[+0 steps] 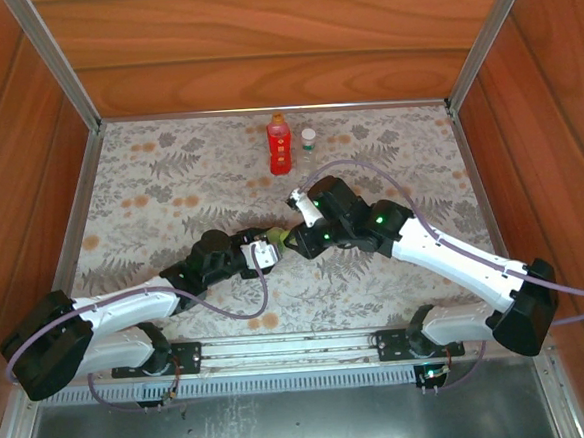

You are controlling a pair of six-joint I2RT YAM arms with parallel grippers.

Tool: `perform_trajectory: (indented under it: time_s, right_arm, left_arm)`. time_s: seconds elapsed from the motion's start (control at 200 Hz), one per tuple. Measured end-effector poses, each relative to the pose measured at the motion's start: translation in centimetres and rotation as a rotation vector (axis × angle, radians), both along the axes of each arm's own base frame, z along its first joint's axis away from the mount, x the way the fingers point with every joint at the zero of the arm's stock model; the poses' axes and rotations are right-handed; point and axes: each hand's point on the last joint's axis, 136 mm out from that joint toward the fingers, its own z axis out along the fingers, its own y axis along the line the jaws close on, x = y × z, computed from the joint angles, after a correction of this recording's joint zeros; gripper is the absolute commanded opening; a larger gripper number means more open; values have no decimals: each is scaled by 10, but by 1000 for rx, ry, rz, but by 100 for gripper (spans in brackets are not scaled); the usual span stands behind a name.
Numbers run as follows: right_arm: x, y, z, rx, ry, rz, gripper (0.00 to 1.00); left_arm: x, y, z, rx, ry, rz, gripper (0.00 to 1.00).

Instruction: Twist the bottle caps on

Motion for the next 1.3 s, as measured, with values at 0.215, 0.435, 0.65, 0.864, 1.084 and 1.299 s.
perform_trajectory:
  time_s: [0.215, 0.435, 0.65, 0.864, 1.084, 1.299]
  right_arm:
    - [0, -7, 10, -29, -150, 134, 52]
    - [-7, -14, 25, -137, -529, 534, 58]
    - [-4, -13, 5, -308, -697, 867, 57]
    - [0, -10, 2, -351, -762, 971, 46]
    - [-1, -5, 2, -329, -767, 994, 41]
    - [-3, -1, -2, -311, -751, 1001, 30]
  left_arm:
    - [-1, -2, 1, -7, -3, -10, 65]
    - [-3, -3, -1, -2, 5, -20, 65]
    - [-4, -3, -2, -1, 9, -27, 65]
    - [-4, -3, -2, 1, 11, -28, 65]
    - [-4, -3, -3, 3, 13, -28, 65]
    - [-4, -3, -3, 4, 14, -28, 65]
